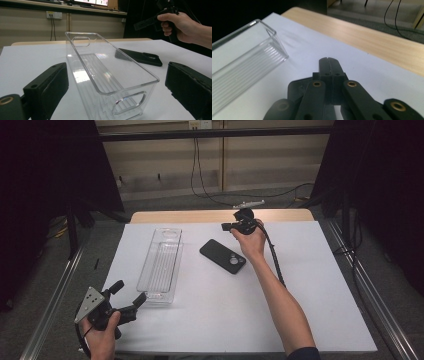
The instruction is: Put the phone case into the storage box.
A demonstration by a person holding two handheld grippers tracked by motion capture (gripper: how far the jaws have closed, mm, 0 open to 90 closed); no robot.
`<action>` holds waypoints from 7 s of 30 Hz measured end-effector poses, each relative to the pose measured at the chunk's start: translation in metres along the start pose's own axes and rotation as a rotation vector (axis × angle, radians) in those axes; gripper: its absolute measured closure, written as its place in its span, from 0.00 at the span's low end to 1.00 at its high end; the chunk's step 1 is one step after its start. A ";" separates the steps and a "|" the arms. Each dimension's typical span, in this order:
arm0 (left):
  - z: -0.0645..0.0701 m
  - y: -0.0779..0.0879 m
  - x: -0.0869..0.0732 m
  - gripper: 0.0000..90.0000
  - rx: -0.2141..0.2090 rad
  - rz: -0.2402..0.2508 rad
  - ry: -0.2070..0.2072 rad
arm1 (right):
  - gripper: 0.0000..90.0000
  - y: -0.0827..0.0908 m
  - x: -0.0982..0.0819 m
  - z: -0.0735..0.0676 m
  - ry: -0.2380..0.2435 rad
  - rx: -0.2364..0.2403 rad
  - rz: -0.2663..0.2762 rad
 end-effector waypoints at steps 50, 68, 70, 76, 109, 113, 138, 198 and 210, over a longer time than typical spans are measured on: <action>0.000 -0.002 0.000 0.05 -0.009 -0.006 -0.011 | 1.00 -0.068 -0.025 0.006 0.003 -0.090 -0.405; -0.001 -0.002 0.000 0.05 -0.003 -0.007 -0.003 | 1.00 -0.078 -0.027 -0.013 0.021 -0.033 -0.413; -0.001 -0.002 0.000 0.05 -0.003 -0.009 -0.006 | 1.00 -0.079 -0.028 -0.017 0.034 -0.029 -0.408; -0.001 -0.002 0.000 0.05 -0.005 -0.007 -0.007 | 1.00 -0.084 -0.030 -0.034 0.066 0.009 -0.400; -0.001 -0.002 0.001 0.05 -0.005 0.000 0.003 | 1.00 -0.056 -0.059 -0.069 0.149 0.122 -0.361; 0.000 -0.004 0.000 0.05 -0.010 -0.009 0.005 | 1.00 -0.052 -0.062 -0.076 0.187 0.123 -0.368; 0.000 -0.004 0.000 0.05 -0.010 -0.013 0.003 | 1.00 -0.025 -0.082 -0.094 0.194 0.205 -0.377; 0.004 -0.010 -0.002 0.05 -0.019 -0.028 -0.004 | 1.00 0.046 -0.120 -0.083 0.161 0.230 -0.420; 0.004 -0.011 -0.002 0.05 -0.020 -0.033 -0.011 | 1.00 0.063 -0.125 -0.073 0.146 0.201 -0.410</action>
Point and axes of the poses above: each handheld gripper's, and its own axes: y roughly backward along the jaws, x roughly out of its top, z roughly to its right, the point moved 4 cm from there along -y, roughly forward along the jaws, and after that the axes turned 2 degrees about z, right-handed, at the moved point
